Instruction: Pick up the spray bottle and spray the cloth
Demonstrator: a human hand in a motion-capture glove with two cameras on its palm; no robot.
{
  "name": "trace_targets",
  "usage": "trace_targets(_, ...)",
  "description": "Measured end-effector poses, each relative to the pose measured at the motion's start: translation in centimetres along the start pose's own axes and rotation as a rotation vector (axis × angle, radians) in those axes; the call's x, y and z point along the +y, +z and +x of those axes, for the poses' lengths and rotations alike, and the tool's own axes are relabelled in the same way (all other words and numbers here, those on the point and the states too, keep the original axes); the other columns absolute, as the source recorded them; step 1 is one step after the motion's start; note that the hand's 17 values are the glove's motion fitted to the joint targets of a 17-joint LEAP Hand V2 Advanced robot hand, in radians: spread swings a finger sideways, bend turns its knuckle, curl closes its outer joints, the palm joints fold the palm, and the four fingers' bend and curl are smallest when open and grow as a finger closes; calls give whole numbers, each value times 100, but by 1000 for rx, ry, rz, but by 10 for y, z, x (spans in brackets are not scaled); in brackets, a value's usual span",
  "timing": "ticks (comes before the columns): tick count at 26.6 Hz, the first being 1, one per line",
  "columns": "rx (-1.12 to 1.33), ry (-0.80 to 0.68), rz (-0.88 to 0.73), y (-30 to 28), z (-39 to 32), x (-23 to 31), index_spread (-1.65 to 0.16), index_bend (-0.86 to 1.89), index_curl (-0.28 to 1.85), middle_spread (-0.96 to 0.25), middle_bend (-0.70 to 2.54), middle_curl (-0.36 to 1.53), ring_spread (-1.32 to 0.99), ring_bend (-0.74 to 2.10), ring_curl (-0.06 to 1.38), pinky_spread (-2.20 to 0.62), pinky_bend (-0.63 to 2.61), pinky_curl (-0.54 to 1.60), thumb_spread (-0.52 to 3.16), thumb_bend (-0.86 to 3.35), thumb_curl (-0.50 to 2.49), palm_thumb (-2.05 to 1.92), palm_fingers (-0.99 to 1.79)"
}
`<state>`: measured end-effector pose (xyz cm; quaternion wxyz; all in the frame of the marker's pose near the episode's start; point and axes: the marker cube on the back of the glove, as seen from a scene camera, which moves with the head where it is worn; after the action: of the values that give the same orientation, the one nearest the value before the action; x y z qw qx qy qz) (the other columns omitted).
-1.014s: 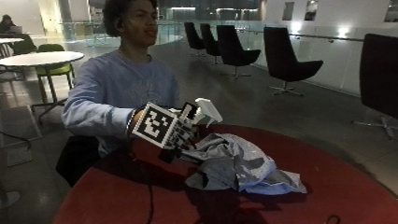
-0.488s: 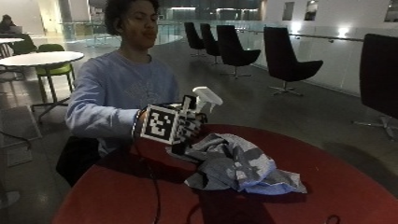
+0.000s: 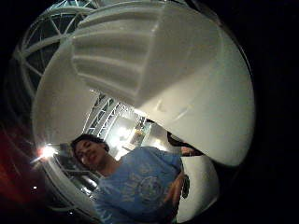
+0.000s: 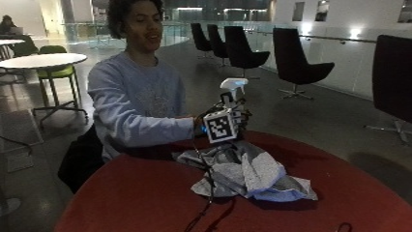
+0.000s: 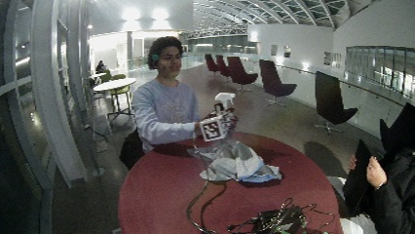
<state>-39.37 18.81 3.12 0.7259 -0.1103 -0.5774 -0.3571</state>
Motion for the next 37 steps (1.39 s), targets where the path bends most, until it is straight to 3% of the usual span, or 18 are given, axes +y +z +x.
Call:
trace_targets(7, 8, 55, -31, 52, 37, -13, -31, 8, 24, -7, 25, 50, -1, 58, 40, 15, 20, 34, 77, -3, 67, 98, 92)
trace_targets(18, 160, 39, -131, 42, 51, 10, -33, 7, 23, -7, 31, 50, -3, 50, 39, 14, 19, 34, 90, -6, 58, 84, 76)
trace_targets(22, 116, 9, -78, 14, 14, 30, -34, 8, 21, -7, 45, 53, 0, 37, 36, 13, 17, 34, 90, -5, 54, 79, 61)
trace_targets(28, 147, -42, -34, -54, -26, 86, -33, 15, 24, -4, 27, 46, 0, 44, 34, 13, 18, 33, 95, -2, 52, 81, 66)
trace_targets(37, 161, 81, 203, -185, -42, 140, -32, 14, 26, -3, 26, 44, -1, 47, 35, 12, 16, 31, 102, -3, 49, 77, 70)
